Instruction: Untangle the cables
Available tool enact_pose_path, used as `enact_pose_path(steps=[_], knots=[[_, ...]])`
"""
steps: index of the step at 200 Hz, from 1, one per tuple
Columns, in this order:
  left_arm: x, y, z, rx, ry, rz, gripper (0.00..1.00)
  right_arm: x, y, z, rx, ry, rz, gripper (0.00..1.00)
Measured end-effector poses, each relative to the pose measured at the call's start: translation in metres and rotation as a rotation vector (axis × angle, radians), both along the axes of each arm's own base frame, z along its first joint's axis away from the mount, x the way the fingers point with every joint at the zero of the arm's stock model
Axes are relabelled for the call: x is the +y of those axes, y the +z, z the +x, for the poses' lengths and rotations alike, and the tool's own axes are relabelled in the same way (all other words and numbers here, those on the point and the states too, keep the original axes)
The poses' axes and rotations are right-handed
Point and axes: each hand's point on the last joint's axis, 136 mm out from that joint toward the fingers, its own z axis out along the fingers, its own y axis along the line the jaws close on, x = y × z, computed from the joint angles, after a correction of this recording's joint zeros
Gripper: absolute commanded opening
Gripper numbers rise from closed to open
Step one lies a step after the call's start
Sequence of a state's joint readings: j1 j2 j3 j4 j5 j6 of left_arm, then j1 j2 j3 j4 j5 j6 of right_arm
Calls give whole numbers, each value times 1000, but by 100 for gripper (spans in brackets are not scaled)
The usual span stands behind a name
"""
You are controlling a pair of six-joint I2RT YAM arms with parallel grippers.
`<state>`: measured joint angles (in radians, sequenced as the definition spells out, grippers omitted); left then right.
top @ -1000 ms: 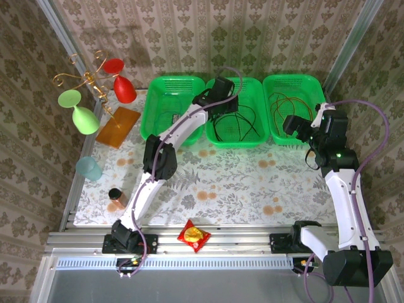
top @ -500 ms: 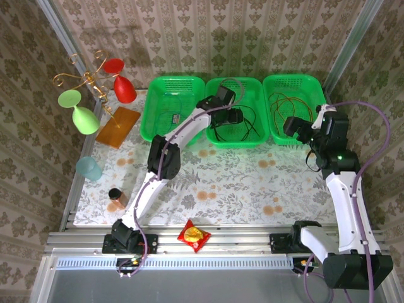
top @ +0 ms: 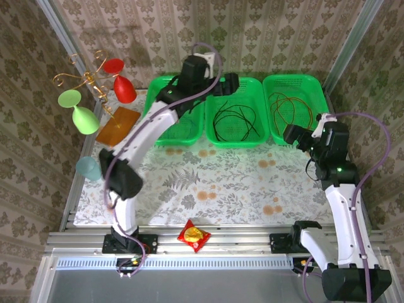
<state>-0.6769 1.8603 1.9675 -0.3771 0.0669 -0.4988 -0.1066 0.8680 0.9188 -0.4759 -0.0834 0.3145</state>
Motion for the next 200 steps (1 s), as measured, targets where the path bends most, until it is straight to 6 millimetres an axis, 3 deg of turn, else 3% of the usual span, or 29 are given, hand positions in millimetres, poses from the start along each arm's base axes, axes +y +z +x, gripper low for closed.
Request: enact_pose_path(steps=[23, 58, 106, 167, 186, 200], knots=[[56, -11, -14, -42, 91, -8, 100, 0, -22, 2, 27, 2, 3, 100], [162, -71, -35, -31, 302, 77, 100, 4, -57, 6, 38, 8, -19, 100], [276, -120, -77, -107, 530, 194, 100, 10, -104, 10, 0, 12, -168, 100], [353, -228, -118, -170, 717, 374, 100, -7, -147, 34, -41, -72, -279, 100], [364, -240, -124, -203, 741, 421, 100, -9, -153, 45, -62, -80, -300, 100], [367, -233, -121, -245, 751, 438, 100, -9, -158, 52, -71, -81, -316, 100]])
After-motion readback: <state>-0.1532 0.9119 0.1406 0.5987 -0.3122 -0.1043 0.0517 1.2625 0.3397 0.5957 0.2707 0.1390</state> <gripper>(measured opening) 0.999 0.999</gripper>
